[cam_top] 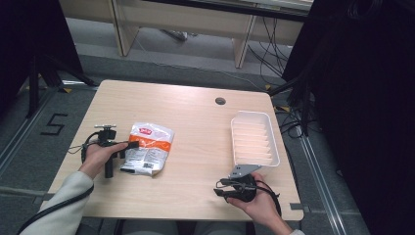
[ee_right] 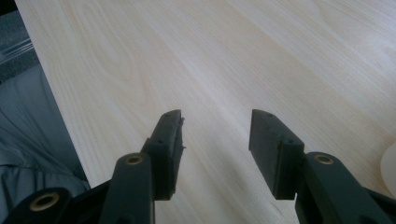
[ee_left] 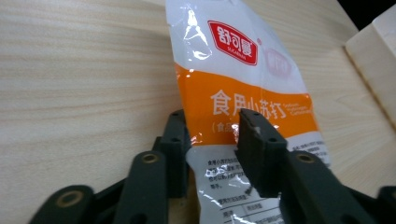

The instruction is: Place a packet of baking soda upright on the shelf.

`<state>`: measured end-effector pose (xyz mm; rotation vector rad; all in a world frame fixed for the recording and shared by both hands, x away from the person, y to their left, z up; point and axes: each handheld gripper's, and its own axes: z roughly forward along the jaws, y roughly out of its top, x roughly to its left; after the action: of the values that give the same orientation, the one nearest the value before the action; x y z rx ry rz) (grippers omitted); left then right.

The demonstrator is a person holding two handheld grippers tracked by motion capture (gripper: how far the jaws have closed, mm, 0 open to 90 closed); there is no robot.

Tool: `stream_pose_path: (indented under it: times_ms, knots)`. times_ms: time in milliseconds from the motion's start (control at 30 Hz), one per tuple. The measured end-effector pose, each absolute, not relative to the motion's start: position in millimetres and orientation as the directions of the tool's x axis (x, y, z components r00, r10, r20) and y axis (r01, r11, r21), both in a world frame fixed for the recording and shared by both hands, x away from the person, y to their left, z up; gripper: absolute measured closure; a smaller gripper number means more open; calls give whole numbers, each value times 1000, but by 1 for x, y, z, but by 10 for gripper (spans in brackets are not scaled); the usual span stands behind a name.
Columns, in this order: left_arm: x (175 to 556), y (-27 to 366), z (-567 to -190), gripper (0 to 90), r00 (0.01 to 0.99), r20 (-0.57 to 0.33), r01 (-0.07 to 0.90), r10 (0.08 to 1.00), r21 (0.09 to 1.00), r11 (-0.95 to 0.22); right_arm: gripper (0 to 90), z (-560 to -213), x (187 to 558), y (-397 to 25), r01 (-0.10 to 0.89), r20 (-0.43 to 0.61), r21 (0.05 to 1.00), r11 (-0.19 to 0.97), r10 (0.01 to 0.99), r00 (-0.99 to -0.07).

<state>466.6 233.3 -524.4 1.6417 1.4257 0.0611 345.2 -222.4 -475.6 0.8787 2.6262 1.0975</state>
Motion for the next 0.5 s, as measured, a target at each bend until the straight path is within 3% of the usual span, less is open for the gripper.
stream_pose_path:
  times_ms: [133, 333, 500]
  knots:
    - [465, 233, -523, 711, 352, -475, 740, 806, 669, 71, 550, -474, 344, -223, 475, 84, 670, 570, 577, -812]
    - [463, 231, -519, 874, 375, -459, 732, 806, 680, 47, 550, -476, 344, -222, 469, 81, 686, 556, 582, -809]
    - [463, 232, -517, 890, 382, -467, 730, 797, 682, 49, 549, -476, 346, -223, 454, 66, 686, 568, 573, -817]
